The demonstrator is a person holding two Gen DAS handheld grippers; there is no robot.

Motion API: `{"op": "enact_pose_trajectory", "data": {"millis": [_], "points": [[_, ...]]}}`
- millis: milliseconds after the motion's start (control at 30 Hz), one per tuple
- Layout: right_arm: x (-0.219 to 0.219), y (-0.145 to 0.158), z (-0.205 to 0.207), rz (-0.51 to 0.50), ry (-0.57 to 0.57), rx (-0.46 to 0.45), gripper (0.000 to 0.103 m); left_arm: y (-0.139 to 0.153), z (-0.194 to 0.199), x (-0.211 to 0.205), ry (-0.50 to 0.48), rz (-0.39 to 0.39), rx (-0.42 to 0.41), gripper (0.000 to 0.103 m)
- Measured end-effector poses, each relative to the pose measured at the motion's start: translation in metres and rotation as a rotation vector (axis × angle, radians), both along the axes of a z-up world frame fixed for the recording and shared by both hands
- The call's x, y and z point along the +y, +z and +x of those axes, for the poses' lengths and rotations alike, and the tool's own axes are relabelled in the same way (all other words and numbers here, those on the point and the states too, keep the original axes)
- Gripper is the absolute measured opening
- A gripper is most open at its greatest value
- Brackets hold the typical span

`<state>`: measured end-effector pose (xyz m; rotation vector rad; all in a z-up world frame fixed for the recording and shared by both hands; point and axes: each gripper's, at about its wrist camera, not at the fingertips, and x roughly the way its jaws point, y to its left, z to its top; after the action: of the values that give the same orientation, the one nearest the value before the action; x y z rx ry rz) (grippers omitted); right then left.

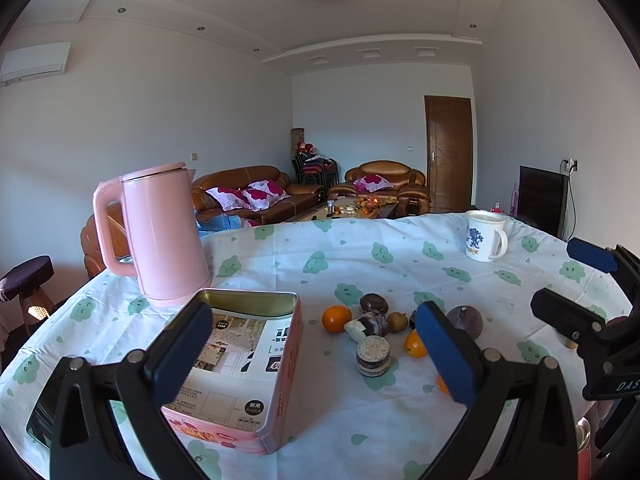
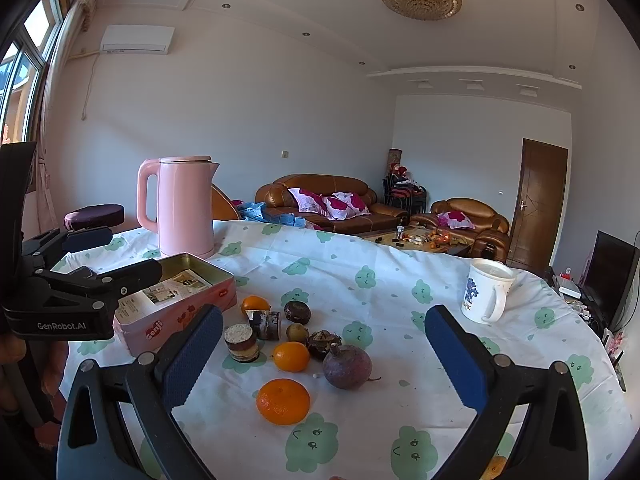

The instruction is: Organize fruits

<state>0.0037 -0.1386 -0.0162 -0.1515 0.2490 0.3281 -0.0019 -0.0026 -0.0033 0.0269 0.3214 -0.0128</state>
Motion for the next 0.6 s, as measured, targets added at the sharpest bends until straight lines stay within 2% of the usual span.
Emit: {"op": "enact_pose_trajectory", "data": {"millis": [600], "points": [[-0.0066, -0.0093, 0.0055, 0.009, -0.011, 0.021, 0.102, 0.0003, -0.003, -0.0017, -0.005, 0.006, 0.007, 0.103]]}}
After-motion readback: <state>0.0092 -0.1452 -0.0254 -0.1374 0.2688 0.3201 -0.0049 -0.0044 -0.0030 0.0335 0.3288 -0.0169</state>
